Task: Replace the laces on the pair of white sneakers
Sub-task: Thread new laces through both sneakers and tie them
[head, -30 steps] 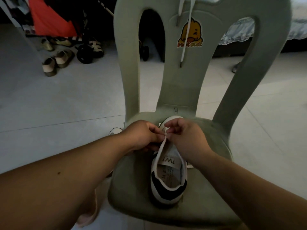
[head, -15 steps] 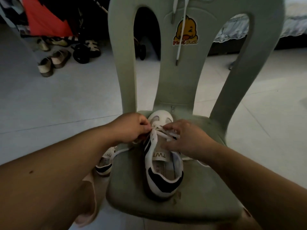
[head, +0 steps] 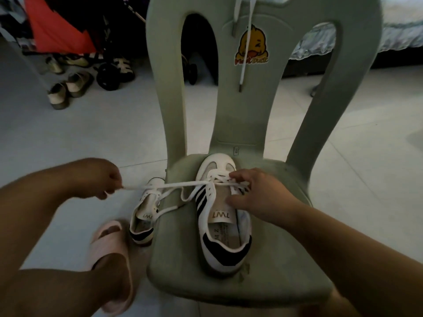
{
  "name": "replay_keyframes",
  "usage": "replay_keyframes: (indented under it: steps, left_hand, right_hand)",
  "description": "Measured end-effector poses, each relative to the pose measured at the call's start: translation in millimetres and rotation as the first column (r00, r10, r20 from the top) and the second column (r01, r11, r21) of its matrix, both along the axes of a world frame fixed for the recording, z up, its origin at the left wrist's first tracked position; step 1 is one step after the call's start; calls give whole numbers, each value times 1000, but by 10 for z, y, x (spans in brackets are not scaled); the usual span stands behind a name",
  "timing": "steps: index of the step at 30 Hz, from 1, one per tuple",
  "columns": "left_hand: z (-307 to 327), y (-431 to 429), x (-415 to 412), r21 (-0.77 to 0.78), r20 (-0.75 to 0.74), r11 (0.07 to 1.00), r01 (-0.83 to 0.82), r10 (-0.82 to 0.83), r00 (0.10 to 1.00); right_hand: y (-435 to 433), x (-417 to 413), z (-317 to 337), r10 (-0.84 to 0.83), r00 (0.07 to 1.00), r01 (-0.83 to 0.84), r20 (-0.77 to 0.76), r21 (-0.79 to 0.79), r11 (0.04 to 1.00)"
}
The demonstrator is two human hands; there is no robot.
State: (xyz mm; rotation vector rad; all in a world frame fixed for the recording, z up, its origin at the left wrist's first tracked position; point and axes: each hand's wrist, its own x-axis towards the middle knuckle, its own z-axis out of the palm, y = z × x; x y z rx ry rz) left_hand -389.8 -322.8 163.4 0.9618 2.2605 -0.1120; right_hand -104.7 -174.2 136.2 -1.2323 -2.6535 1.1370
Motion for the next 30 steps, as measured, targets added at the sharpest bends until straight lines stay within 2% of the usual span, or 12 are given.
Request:
replay_keyframes:
  steps: [4,7,10,12,13,15,17,19,22,26,28,30]
  left_hand:
    - [-70,144,295,38,-9,963,268,-268,963]
    - [56,315,561,234,64,930,284,-306,950]
    - [75,459,878,402,118,883,244,-314,942]
    - [16,548,1093,450,65,850,273,-336,940]
    - [-19,585,1179,458,27,841,289,-338,941]
    - [-88,648,1279,446,-40,840,310,-327,944]
    - [-110,710,1315,431,-83,840,329,-326,942]
    - [-82,764,1325,432,-107,834,342,-329,938]
    - [-22,761,1201,403,-107,849,343,-328,939]
    - [-14,574,746,151,-155,904,400,-378,913]
    - [-22,487,619,40,-82,925,379,-375,924]
    - [-46,471,656,36,-25,917,397,-396,918]
  right_hand:
    - [30,15,-6,-81,994,68,-74,-166,984]
    - [17,36,-10,-81,995,65,-53,-255,965]
    - [-45,48,-6,-98,994,100,46,-66,993]
    - [-106,43,27,-83,996,79,30,101,992]
    - [-135,36,42,-45,999,42,16,132,990]
    - [-194,38,46,25,999,-27,21,103,994]
    - [-208,70,3,8,999,-12,32,103,995]
    - [-181,133,-28,-67,998,63,16,161,985]
    - [-124,270,-33,-223,974,227,-41,165,960]
    - [-82,409,-57,-315,944,326,-101,130,936]
    - [-90,425,-64,-329,938,338,-112,77,938]
    - [-95,417,-66,-330,937,334,-116,20,942]
